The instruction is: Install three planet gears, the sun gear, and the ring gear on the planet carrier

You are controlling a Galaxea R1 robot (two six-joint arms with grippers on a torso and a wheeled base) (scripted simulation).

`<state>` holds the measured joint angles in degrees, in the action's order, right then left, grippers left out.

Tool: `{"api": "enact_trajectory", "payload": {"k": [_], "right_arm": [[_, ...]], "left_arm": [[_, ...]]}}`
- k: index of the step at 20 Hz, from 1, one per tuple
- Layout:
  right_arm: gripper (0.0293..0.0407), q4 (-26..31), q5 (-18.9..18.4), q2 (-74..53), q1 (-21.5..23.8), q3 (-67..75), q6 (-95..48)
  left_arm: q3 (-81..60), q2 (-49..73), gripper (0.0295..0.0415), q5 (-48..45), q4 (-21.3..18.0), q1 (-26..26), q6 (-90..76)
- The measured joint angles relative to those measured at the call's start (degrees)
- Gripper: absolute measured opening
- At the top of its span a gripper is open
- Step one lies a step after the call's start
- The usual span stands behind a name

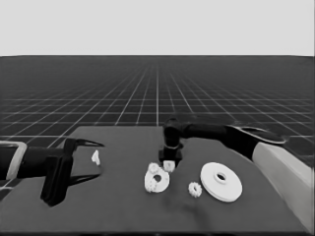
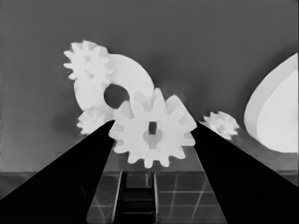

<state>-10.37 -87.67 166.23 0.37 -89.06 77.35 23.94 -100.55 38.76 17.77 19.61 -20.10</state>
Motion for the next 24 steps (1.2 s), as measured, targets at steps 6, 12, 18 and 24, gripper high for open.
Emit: {"api": "enact_trajectory", "payload": {"k": [6, 12, 18, 24], "right_arm": [[0.0312, -0.25, -0.43, 0.47, -0.13, 1.76, 2.29], [0.0312, -8.54, 2.30, 1.91, -8.80, -3.59, -0.97], [0.0372, -8.86, 2.47, 1.99, -9.14, -3.90, -1.13], [0.0385, -8.87, 2.48, 1.99, -9.15, -3.91, -1.14]], "left_arm": [[0.00, 0.00, 0.0385, 0.00, 0.00, 0.00, 0.00], [0.00, 0.00, 0.0385, 0.00, 0.00, 0.00, 0.00], [0.00, 0.00, 0.0385, 0.00, 0.00, 0.00, 0.00], [0.00, 0.00, 0.0385, 0.00, 0.00, 0.00, 0.00]]}}
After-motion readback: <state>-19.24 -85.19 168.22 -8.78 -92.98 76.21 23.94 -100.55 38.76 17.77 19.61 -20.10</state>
